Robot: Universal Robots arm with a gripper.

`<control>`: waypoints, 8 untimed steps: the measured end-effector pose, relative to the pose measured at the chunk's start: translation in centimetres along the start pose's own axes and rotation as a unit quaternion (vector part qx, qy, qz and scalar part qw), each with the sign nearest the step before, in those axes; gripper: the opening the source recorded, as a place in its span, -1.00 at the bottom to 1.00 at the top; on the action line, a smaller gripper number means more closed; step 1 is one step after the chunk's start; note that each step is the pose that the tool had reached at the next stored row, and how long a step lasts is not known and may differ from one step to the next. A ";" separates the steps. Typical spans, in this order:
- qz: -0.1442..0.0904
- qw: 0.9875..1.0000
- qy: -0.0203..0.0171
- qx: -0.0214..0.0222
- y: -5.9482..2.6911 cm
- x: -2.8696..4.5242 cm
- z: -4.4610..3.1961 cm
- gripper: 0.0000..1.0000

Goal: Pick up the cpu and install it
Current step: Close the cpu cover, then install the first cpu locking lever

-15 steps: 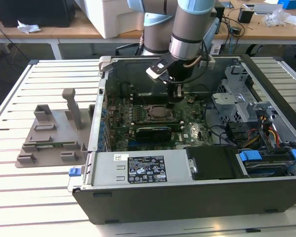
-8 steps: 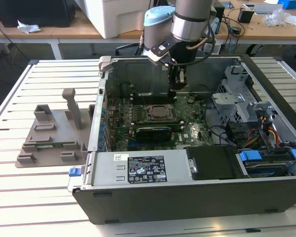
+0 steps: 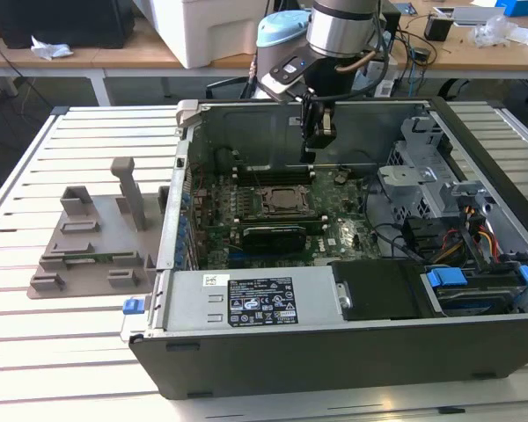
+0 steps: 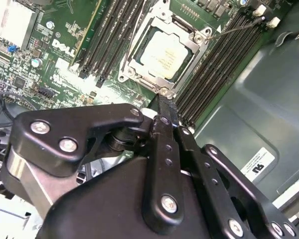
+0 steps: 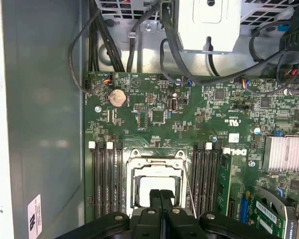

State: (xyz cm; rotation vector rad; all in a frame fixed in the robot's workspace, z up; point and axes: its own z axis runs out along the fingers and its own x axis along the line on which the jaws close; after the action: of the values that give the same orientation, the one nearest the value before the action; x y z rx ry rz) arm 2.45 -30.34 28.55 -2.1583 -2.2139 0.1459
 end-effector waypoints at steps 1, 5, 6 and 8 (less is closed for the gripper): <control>0.000 1.000 0.000 0.000 0.00 0.00 0.00 -0.79; 0.000 1.000 0.000 0.000 0.00 0.00 0.00 -0.79; 0.000 1.000 0.000 0.000 0.00 0.00 0.00 -0.79; 0.000 1.000 0.000 0.000 0.00 0.00 0.00 -0.79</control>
State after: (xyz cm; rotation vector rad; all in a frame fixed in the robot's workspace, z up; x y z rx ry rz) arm 2.45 -30.34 28.55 -2.1582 -2.2137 0.1457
